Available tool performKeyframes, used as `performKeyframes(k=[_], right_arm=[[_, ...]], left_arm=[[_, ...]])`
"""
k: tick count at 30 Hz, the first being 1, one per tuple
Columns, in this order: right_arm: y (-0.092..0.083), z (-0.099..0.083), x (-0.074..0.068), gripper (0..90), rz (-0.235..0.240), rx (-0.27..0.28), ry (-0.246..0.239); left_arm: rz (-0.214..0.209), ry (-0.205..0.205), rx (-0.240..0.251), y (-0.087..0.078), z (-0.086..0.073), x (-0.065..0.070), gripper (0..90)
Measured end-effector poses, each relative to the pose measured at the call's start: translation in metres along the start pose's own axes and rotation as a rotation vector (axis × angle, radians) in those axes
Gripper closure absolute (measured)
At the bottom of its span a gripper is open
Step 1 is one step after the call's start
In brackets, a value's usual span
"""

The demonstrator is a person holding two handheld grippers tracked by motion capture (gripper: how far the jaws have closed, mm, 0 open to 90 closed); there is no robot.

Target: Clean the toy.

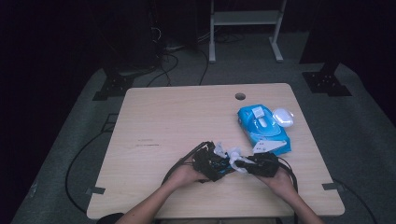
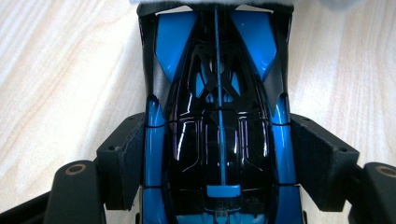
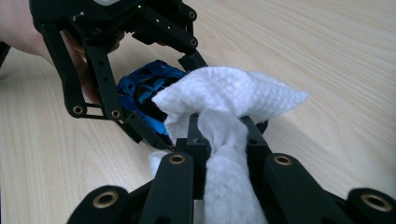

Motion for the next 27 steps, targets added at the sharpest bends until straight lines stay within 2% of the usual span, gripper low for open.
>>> performKeyframes(k=[3, 12, 13, 14, 17, 22, 27], right_arm=[[-0.001, 0.000, 0.001, 78.2, -0.002, 0.003, 0.011], [-0.004, 0.002, 0.003, 78.3, -0.009, 0.016, 0.015], [-0.004, 0.002, 0.003, 78.3, -0.010, 0.020, 0.016], [-0.004, 0.002, 0.003, 78.4, -0.011, 0.023, 0.017], [-0.006, 0.003, 0.005, 78.4, -0.013, 0.028, 0.021], [-0.006, 0.003, 0.005, 78.4, -0.012, 0.034, 0.024], [-0.010, 0.005, 0.007, 78.4, -0.018, 0.041, 0.030]], left_arm=[[-0.009, -0.007, 0.000, -0.001, -0.001, 0.000, 26.0], [-0.002, 0.000, 0.016, -0.002, -0.001, -0.001, 26.1], [0.000, -0.002, 0.021, -0.003, 0.000, -0.001, 26.1], [-0.007, -0.019, 0.045, -0.005, 0.001, -0.002, 27.6], [0.021, 0.014, 0.017, -0.006, 0.001, -0.004, 27.6], [0.026, 0.010, 0.021, -0.006, 0.002, -0.007, 27.6], [0.040, -0.006, 0.031, -0.012, 0.005, -0.019, 27.6]])
Point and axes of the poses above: each handheld gripper's, and its own axes: y roughly forward along the jaws, z roughly out of its top, x roughly to its right, the point moved 5 cm from there along y, roughly forward along the jaws, and after that the axes turned 8 degrees about x, right-handed, at the moved point
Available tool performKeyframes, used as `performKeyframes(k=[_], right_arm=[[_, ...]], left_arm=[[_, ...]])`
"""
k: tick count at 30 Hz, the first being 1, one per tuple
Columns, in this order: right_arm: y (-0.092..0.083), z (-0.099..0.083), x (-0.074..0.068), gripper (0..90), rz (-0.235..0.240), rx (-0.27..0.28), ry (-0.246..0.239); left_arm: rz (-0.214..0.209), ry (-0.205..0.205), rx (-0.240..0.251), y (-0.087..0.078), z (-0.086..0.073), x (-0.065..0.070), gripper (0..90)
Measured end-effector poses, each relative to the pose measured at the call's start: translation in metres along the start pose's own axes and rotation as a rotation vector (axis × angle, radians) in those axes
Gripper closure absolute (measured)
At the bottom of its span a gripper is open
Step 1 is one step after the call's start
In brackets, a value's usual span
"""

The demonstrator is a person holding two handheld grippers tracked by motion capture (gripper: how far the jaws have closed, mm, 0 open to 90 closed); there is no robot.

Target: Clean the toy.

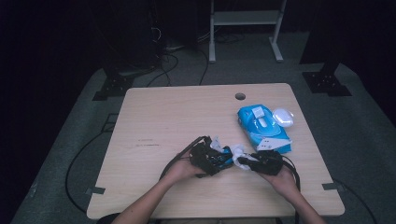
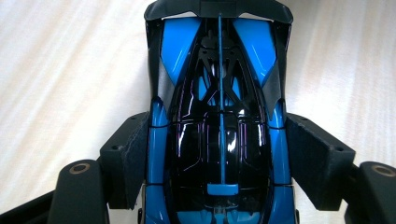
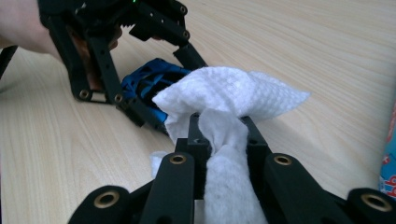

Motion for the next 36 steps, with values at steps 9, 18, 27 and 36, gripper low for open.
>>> performKeyframes(k=[9, 18, 27, 36], right_arm=[[-0.005, 0.001, 0.005, 78.5, -0.014, 0.001, 0.004], [-0.007, -0.006, 0.011, 79.1, -0.015, -0.026, 0.002], [-0.004, -0.028, 0.018, 73.5, -0.005, -0.135, 0.017], [-0.010, -0.035, 0.023, 63.4, -0.003, -0.155, 0.018]], left_arm=[[0.069, -0.015, -0.008, -0.009, 0.012, -0.037, 27.7], [0.077, -0.061, -0.030, 0.003, 0.004, -0.054, 28.2], [0.045, -0.095, 0.000, 0.008, 0.003, -0.059, 28.6], [0.041, -0.092, 0.024, 0.006, -0.001, -0.059, 27.9]])
Point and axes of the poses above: each handheld gripper's, and its own axes: y roughly forward along the jaws, z roughly out of its top, x roughly to its right, the point moved 5 cm from there along y, roughly forward along the jaws, and after that the axes turned 8 degrees about x, right-handed, at the moved point
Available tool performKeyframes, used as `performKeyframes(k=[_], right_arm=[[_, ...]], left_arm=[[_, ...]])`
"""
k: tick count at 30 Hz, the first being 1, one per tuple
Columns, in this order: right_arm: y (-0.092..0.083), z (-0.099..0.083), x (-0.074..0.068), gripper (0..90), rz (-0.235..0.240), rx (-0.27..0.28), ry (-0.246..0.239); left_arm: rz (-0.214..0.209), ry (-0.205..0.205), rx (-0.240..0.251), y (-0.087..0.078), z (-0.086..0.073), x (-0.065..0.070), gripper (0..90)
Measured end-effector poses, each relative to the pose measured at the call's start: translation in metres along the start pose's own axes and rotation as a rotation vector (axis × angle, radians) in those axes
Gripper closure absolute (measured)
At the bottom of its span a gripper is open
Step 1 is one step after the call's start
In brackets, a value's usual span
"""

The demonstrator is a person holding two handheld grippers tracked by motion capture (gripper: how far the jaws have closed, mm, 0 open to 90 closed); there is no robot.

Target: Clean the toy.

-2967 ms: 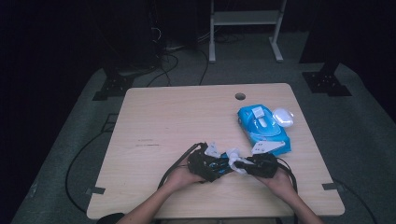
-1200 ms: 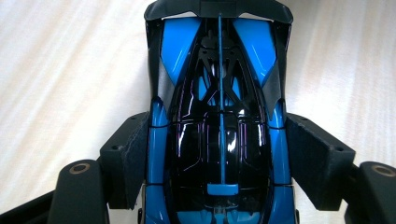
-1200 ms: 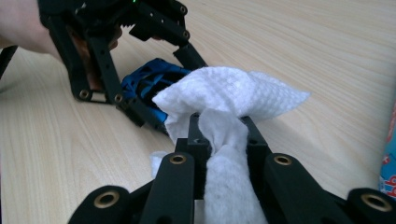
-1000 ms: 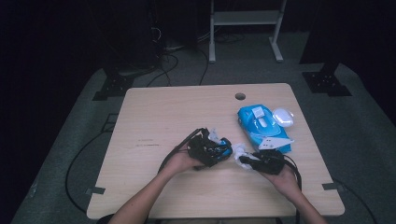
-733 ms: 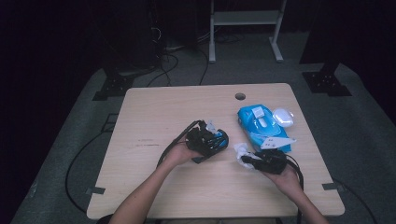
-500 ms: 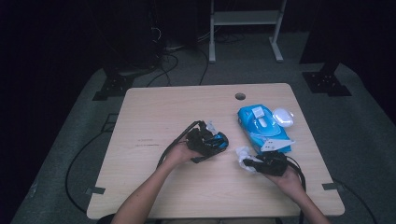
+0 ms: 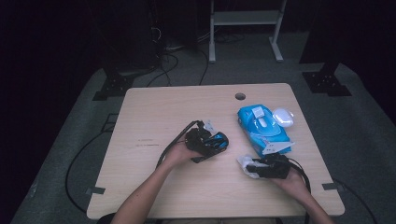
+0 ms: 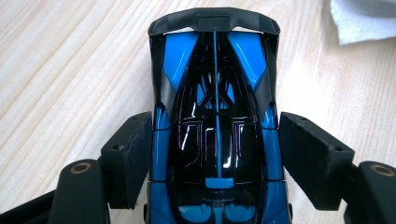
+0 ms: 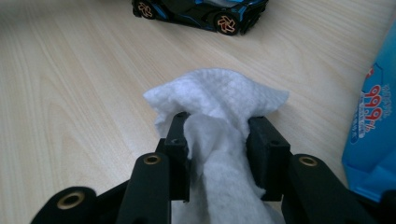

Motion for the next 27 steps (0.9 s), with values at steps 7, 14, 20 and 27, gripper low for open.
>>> performKeyframes(k=[7, 14, 20, 27], right_arm=[[-0.010, -0.003, -0.001, 59.8, -0.001, 0.009, -0.014], [-0.022, -0.007, 0.001, 39.4, 0.068, 0.041, 0.014], [-0.032, -0.004, 0.002, 38.5, 0.070, 0.083, 0.018], [-0.042, -0.001, 0.003, 37.6, 0.060, 0.136, 0.033]], left_arm=[[-0.006, -0.007, 0.014, -0.003, -0.002, 0.002, 23.5], [-0.006, -0.019, 0.064, -0.009, 0.001, 0.003, 17.2], [0.004, -0.025, 0.104, -0.019, 0.003, 0.004, 15.1], [0.006, -0.036, 0.146, -0.033, 0.000, 0.004, 13.3]])
Point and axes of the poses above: each handheld gripper's, and its own axes: y roughly forward along the jaws, z roughly out of its top, x roughly to its right, the point moved 5 cm from there along y, roughly forward along the jaws, and after that the axes turned 8 degrees about x, right-handed, at the moved point
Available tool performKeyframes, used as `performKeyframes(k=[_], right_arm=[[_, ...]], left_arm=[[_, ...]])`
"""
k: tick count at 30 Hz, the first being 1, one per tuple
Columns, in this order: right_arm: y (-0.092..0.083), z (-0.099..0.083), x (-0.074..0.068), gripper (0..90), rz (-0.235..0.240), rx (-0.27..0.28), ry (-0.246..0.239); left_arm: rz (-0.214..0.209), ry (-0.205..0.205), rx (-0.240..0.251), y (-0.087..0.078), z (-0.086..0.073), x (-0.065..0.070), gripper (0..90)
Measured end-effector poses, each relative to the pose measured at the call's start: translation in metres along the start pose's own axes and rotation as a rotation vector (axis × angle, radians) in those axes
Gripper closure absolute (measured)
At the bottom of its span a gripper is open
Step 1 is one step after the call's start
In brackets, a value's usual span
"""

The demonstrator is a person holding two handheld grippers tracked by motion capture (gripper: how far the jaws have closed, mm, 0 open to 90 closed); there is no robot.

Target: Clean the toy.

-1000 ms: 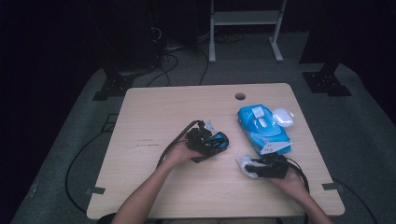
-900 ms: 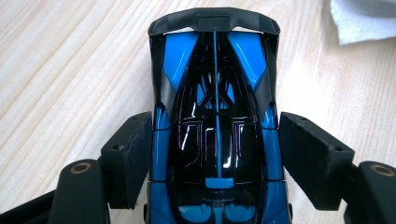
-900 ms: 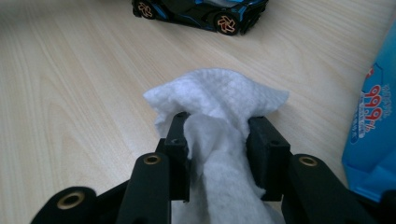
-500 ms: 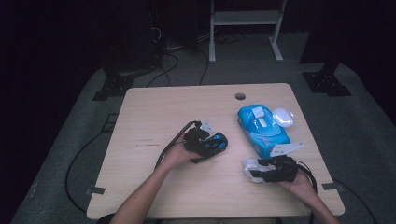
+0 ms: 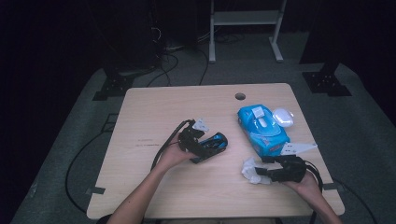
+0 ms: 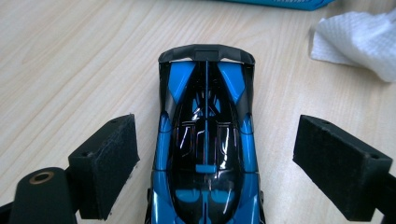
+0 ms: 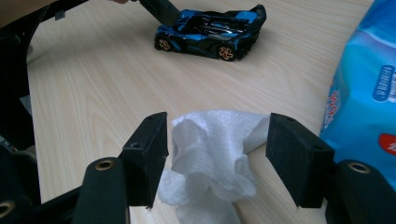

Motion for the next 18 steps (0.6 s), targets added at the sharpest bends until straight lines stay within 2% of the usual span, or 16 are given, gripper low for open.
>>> performKeyframes(k=[3, 6, 10, 18], right_arm=[[-0.002, 0.001, 0.001, 37.5, -0.007, 0.013, 0.005], [-0.003, 0.001, 0.003, 37.3, -0.010, 0.027, 0.009], [-0.003, 0.000, 0.003, 36.7, -0.013, 0.022, 0.012], [-0.006, -0.001, 0.005, 36.0, -0.021, 0.030, 0.012]], left_arm=[[0.001, 0.004, 0.017, -0.007, -0.002, 0.000, 12.9], [0.000, -0.009, 0.034, -0.014, -0.006, 0.000, 12.4], [-0.008, -0.019, 0.045, -0.023, -0.011, -0.001, 13.0], [0.015, -0.025, 0.052, -0.038, -0.019, -0.003, 11.7]])
Point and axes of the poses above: each handheld gripper's, and its own axes: y roughly forward along the jaws, z roughly out of its top, x roughly to its right, the point moved 5 cm from there along y, roughly forward along the jaws, and after that the axes turned 8 degrees about x, right-handed, at the moved point
